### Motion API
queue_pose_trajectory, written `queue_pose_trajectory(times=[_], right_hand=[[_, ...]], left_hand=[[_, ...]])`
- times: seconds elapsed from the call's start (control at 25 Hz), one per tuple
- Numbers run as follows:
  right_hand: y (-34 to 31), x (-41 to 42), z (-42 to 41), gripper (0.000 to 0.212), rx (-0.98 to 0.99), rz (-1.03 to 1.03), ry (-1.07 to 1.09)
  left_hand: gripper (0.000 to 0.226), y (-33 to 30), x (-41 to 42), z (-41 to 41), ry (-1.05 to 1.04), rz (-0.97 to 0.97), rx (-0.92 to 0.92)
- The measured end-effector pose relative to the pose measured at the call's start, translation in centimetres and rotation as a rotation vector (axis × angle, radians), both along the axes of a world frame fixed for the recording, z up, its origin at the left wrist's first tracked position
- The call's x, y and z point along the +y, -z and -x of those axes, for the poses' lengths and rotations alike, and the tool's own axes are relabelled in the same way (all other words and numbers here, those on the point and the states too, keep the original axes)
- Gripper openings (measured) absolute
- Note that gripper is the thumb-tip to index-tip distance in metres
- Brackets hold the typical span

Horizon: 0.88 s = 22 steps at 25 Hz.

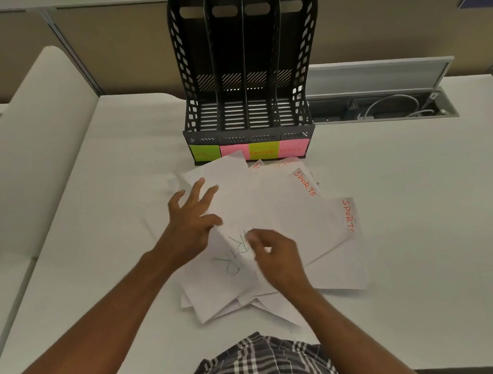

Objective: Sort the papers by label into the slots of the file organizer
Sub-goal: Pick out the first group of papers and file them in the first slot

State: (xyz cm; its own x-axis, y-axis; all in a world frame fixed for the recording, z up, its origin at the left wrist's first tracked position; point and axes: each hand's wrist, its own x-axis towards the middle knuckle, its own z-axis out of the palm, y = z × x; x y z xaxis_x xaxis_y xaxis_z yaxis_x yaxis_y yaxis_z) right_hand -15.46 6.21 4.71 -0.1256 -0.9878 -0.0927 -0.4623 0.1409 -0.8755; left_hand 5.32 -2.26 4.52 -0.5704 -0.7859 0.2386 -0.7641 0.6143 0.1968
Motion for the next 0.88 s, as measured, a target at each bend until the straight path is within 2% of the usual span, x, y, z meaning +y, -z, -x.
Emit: queue_pose_trajectory(times=[0.04,0.12,0.24,0.36,0.44,0.56,0.76,0.88], right_hand=[[0.7,-0.6,1.0,0.022,-0.017,-0.05,0.147],[1.9,-1.8,3.5,0.028,0.136,-0.195,0.315],[3.2,-2.9,4.7,0.045,0.28,-0.441,0.174],[4.3,-3.3,3.4,0.052,0.251,-0.506,0.14],[4.0,-3.3,2.8,0.047,0.209,-0.491,0.176],[2.5,-2.8,2.2,0.025,0.175,-0.302,0.162],[-0.6,-0.3,-0.8,0.015,0.096,-0.095,-0.137],[-0.6,1.4,-2.3,0.018,0.092,-0.12,-0.29]], left_hand=[[0.041,0.2,0.0,-1.3,-0.007,-0.009,0.032],[0.039,0.8,0.0,-3.6,-0.006,-0.021,0.115],[0.015,1.0,0.1,-5.5,0.019,-0.002,0.209],[0.017,1.1,0.1,-5.6,0.027,0.028,0.201],[0.02,1.1,0.1,-5.4,0.019,0.07,0.197],[0.033,0.8,-0.2,-4.7,0.031,0.123,0.23],[0.022,0.0,-0.3,-1.9,0.198,0.041,0.167],[0.022,0.2,0.8,-1.2,0.255,-0.042,0.141]])
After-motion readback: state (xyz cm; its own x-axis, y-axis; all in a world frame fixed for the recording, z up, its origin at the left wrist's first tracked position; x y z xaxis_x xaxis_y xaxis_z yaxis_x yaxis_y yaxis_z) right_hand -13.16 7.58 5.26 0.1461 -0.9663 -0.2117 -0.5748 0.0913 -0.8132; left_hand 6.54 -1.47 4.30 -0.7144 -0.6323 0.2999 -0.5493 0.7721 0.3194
